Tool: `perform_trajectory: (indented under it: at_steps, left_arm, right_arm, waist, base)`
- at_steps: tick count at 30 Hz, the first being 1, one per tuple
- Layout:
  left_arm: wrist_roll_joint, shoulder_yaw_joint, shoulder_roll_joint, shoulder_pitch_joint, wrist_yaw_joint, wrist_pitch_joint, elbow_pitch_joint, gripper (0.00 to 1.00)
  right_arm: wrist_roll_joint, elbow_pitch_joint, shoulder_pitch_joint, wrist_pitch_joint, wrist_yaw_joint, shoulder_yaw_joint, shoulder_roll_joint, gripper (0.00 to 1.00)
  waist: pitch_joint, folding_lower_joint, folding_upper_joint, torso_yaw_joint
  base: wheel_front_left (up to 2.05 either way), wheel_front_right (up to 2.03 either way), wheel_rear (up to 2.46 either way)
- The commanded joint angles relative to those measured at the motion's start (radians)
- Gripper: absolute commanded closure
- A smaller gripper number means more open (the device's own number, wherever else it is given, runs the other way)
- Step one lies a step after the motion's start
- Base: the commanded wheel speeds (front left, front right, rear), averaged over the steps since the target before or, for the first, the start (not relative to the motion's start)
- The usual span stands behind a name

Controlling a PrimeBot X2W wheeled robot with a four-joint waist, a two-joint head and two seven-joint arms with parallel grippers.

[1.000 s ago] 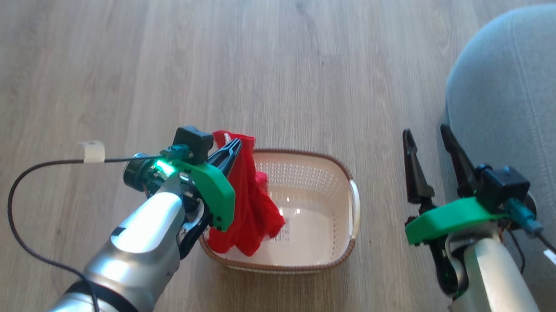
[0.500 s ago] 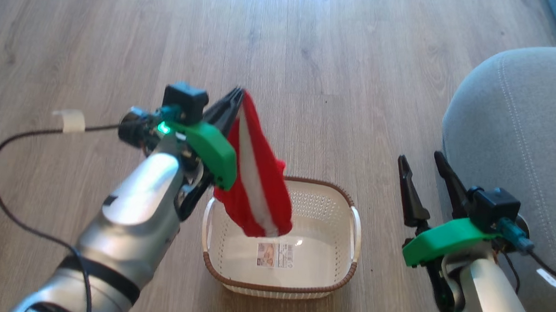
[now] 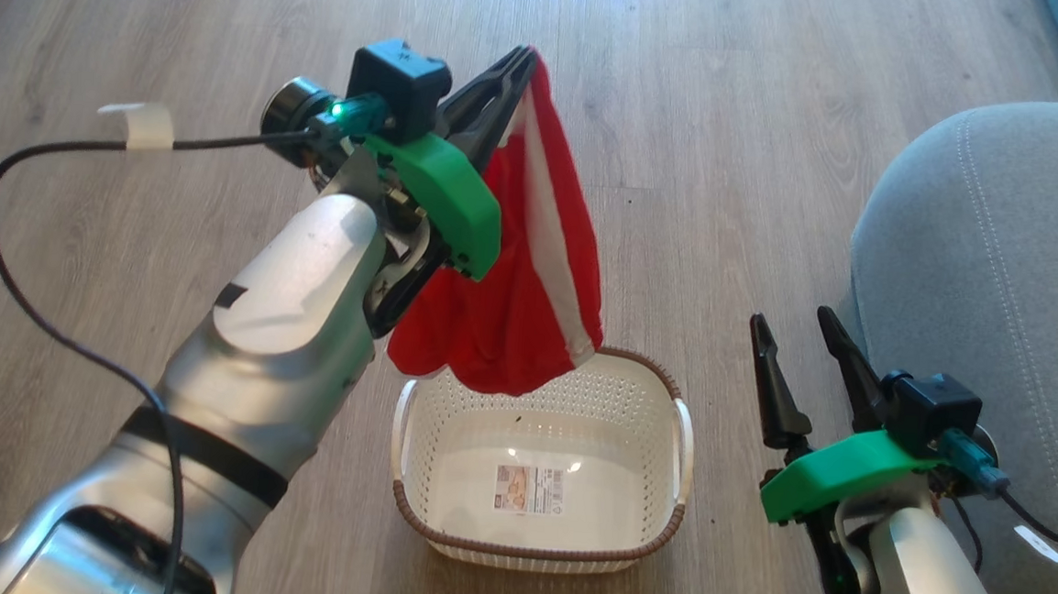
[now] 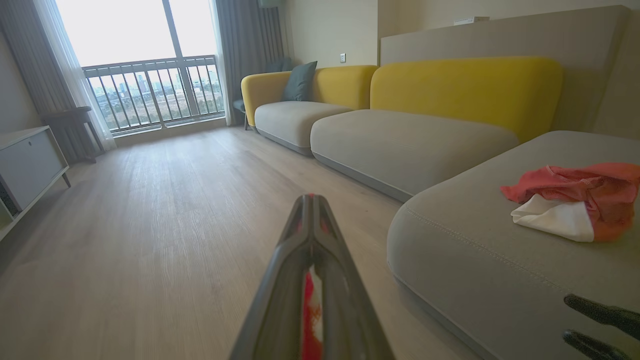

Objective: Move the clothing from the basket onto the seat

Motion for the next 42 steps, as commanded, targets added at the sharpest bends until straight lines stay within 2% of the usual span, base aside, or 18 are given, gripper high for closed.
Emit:
perform_trajectory:
  at_steps: [1,10,16,21,22,30,42]
  left_arm:
    - [-0.011,0.024,0.017,-0.072,0.000,-0.003,-0.036,1.00]
    - [-0.036,-0.002,0.013,-0.094,0.011,-0.004,-0.058,1.00]
    - [-0.046,-0.020,0.012,-0.093,0.020,-0.006,-0.070,1.00]
    - [-0.052,-0.031,0.012,-0.093,0.026,-0.007,-0.079,1.00]
    - [-0.055,-0.038,0.011,-0.092,0.028,-0.008,-0.084,1.00]
    - [-0.083,-0.081,0.011,-0.089,0.033,-0.011,-0.108,1.00]
    - [-0.148,-0.174,0.011,-0.081,0.049,-0.015,-0.140,1.00]
  right_arm:
    - [0.005,-0.034,-0.021,-0.006,0.000,0.026,0.002,0.00]
    - [0.001,-0.029,-0.024,-0.006,0.000,0.038,0.002,0.00]
    - [-0.008,-0.018,-0.071,-0.006,0.000,0.097,0.002,0.00]
    - [-0.001,0.055,-0.147,-0.006,0.000,0.181,-0.016,0.00]
    - [0.003,0.092,-0.193,-0.006,0.000,0.224,-0.021,0.00]
    - [0.029,0.241,-0.368,0.010,0.000,0.370,-0.015,0.00]
    - [0.173,0.485,-0.529,0.069,0.000,0.557,0.001,0.00]
  waist:
    - [0.001,0.0000,-0.0001,0.000]
    - [0.008,0.0000,-0.0001,-0.004]
    - [0.015,0.0000,-0.0001,-0.004]
    - [0.019,0.0000,-0.0001,-0.002]
    - [0.020,0.0000,-0.0001,0.000]
    - [0.014,0.0000,-0.0001,0.020]
    - [-0.007,0.0000,-0.0001,0.062]
  base:
    - [0.00,0.00,0.00]
    - [0.00,0.00,0.00]
    - [0.00,0.00,0.00]
    - [0.00,0.00,0.00]
    - [0.00,0.00,0.00]
    - [0.00,0.00,0.00]
    - [0.00,0.00,0.00]
